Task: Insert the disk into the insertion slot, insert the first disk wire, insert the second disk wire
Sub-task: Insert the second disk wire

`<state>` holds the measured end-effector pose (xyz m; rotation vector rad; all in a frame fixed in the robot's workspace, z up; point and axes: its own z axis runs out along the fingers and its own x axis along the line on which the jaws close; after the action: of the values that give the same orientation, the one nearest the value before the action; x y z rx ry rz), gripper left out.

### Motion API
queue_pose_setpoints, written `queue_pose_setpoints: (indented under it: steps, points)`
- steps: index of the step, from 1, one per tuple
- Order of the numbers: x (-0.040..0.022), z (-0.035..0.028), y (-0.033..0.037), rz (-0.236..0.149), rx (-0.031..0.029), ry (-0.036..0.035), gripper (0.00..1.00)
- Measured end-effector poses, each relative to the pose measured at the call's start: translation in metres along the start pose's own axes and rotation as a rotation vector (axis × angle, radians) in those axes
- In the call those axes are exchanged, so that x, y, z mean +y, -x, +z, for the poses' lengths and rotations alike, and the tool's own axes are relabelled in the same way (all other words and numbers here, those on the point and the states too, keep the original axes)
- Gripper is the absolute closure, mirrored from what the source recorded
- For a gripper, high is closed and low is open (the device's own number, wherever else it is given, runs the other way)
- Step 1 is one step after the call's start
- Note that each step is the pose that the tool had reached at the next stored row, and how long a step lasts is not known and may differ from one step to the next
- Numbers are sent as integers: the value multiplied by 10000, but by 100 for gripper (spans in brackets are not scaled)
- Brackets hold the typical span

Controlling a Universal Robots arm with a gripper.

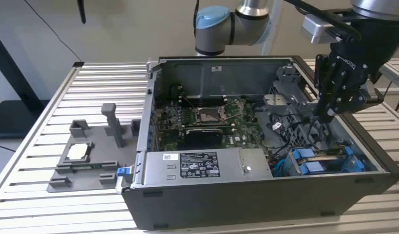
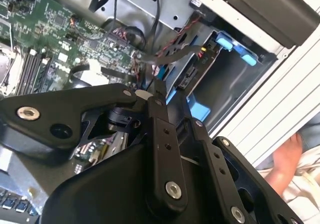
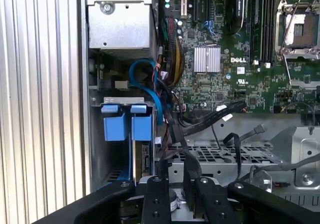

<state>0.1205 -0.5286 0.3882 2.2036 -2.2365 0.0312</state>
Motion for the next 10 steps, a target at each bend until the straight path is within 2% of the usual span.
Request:
queue_pose_setpoints:
  steps: [10]
  points:
    - [155, -3, 28, -2, 0, 0, 73]
